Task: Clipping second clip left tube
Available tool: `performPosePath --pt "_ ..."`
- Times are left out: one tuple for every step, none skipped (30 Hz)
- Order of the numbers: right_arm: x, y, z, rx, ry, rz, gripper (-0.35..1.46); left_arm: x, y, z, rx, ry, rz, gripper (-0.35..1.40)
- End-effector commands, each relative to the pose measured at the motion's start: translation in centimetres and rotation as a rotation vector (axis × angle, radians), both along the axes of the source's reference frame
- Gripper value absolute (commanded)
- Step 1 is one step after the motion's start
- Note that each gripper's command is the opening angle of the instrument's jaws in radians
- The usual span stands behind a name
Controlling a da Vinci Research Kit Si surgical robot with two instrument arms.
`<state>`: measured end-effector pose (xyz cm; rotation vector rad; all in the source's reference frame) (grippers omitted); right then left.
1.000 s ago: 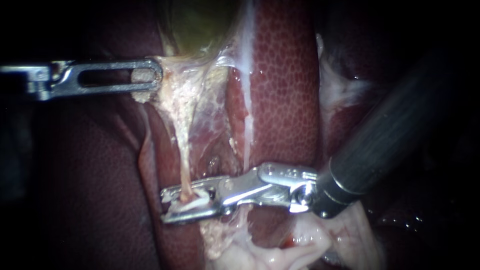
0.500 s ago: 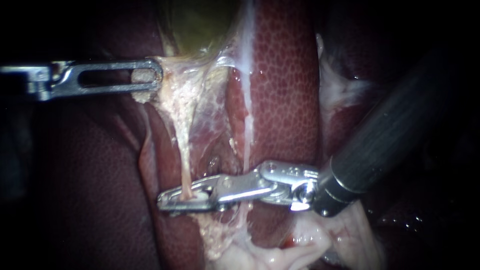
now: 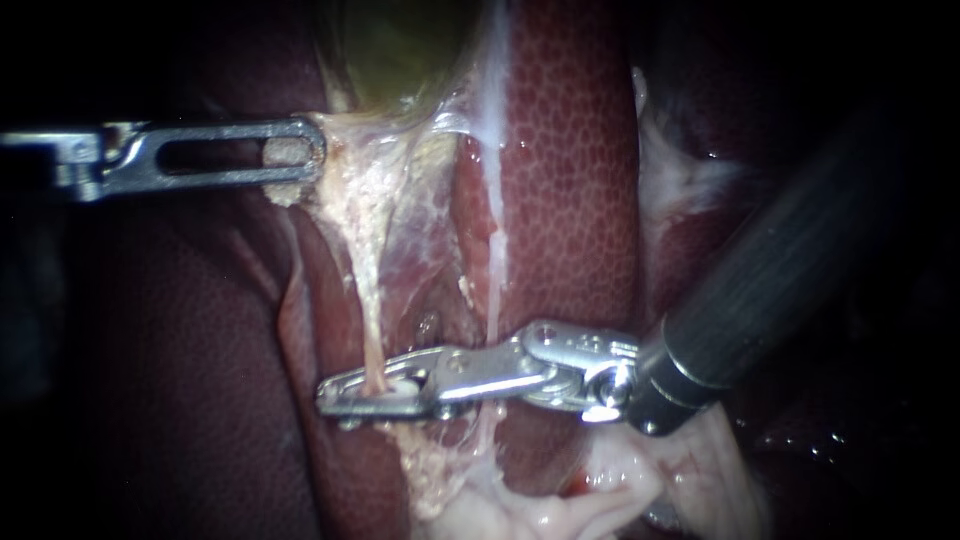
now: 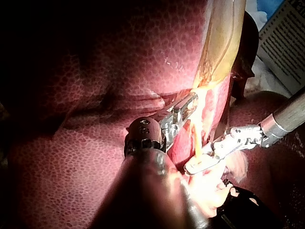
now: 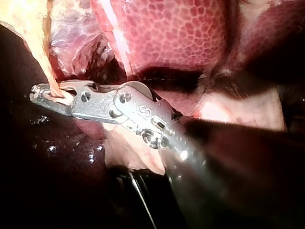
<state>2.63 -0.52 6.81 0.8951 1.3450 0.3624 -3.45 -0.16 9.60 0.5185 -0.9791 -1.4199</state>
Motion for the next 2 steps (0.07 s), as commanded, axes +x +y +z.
performPosePath --pt "0.0 0.0 0.0 0.001 0.001 0.0 -0.35 0.0 0.0 0.0 0.0 0.0 0.0 -0.35" --pt "0.0 0.0 0.0 0.007 0.002 -0.006 -0.35 0.0 0.0 0.0 0.0 0.0 0.0 -0.35"
